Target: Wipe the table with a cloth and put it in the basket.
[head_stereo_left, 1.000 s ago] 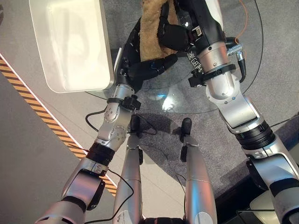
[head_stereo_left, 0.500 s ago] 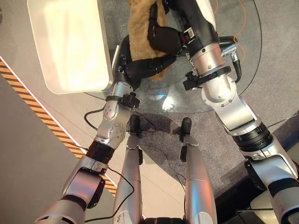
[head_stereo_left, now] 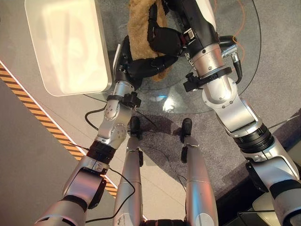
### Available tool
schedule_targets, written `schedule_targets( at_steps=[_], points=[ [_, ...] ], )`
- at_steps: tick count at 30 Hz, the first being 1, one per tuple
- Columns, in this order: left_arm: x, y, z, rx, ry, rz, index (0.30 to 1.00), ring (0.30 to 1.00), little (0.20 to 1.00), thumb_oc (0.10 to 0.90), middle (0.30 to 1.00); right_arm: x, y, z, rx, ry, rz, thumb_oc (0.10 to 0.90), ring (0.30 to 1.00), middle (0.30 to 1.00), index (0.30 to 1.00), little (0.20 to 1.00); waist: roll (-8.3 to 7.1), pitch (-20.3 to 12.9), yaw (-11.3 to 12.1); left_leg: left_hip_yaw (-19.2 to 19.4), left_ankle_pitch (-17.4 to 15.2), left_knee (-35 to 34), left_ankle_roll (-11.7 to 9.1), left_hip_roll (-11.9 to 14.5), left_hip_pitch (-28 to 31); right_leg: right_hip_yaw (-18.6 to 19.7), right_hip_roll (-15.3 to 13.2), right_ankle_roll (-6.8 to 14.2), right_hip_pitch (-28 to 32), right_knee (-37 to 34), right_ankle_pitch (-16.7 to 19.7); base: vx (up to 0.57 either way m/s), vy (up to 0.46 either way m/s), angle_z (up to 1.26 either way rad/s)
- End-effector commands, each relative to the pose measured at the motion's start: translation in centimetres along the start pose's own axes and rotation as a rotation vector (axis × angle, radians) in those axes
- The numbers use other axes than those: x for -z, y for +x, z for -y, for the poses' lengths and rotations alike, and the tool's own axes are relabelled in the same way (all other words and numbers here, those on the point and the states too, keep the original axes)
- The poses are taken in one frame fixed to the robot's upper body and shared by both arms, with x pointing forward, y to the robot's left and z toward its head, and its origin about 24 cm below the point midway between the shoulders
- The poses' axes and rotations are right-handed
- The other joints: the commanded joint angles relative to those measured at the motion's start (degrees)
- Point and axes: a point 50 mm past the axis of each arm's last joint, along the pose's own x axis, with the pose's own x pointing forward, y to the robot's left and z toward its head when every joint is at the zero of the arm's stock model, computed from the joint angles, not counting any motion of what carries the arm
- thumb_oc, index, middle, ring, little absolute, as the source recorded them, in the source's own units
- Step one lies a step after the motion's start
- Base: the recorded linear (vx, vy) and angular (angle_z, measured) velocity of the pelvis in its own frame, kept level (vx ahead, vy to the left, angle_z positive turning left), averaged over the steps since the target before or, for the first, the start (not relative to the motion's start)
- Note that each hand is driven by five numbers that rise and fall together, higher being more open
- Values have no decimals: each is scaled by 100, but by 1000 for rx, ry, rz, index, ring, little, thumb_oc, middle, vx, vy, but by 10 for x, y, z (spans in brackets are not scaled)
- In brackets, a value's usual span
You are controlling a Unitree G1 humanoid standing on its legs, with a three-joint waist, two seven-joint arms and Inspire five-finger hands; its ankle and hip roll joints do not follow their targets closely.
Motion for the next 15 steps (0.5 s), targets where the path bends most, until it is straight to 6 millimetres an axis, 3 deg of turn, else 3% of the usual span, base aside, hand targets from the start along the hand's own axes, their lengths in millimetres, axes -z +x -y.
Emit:
schedule_targets(
  at_steps=[1, 15],
  points=[
    [-33, 23, 54, 244, -18, 181, 300, 300, 200, 100, 300, -117, 21, 36, 146, 93, 569, 100, 300, 300, 300, 200, -57, -138, 71, 538, -145, -192, 657, -632, 308, -280, 778, -365, 530, -693, -16, 0, 0, 0],
    [-19, 20, 58, 279, -374, 122, 300, 300, 200, 100, 300, -121, 23, 34, 148, 90, 568, 100, 300, 300, 300, 200, -82, -138, 50, 536, -149, -238, 666, -638, 369, -268, 790, -366, 574, -737, 5, 0, 0, 0]
  ],
)
